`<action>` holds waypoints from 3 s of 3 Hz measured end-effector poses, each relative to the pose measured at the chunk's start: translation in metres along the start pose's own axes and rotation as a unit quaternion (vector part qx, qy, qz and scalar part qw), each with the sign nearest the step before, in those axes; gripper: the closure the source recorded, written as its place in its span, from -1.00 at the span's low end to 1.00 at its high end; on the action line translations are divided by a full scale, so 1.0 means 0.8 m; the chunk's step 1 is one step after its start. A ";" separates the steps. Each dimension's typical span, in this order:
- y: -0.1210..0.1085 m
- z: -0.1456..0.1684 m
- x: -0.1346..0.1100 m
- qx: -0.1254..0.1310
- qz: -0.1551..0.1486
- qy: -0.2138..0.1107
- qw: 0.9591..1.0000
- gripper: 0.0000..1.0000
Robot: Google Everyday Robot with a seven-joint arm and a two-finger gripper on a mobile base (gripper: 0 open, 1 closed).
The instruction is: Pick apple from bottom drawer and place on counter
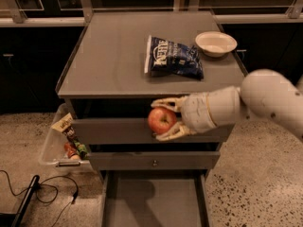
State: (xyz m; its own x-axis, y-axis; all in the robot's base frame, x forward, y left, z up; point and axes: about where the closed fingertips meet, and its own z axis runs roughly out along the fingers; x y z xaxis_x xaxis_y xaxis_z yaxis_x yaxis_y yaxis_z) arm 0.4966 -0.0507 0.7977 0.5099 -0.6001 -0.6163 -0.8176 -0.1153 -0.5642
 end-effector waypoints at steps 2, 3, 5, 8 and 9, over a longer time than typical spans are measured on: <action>-0.129 0.003 -0.050 -0.057 -0.079 -0.022 0.995 1.00; -0.162 0.000 -0.072 -0.043 -0.096 -0.033 0.994 1.00; -0.191 0.017 -0.067 -0.044 -0.109 -0.043 0.992 1.00; -0.272 0.097 0.000 -0.061 -0.041 -0.065 0.995 1.00; -0.248 0.097 0.022 -0.114 -0.002 -0.014 0.993 1.00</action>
Offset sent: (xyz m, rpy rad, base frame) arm 0.1722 0.0217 0.2199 0.0196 -0.2240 0.1431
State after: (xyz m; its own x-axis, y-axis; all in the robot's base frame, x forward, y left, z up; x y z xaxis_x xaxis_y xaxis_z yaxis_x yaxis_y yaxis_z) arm 0.6887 0.0231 0.8564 0.5174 -0.5778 -0.6312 -0.8535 -0.2959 -0.4289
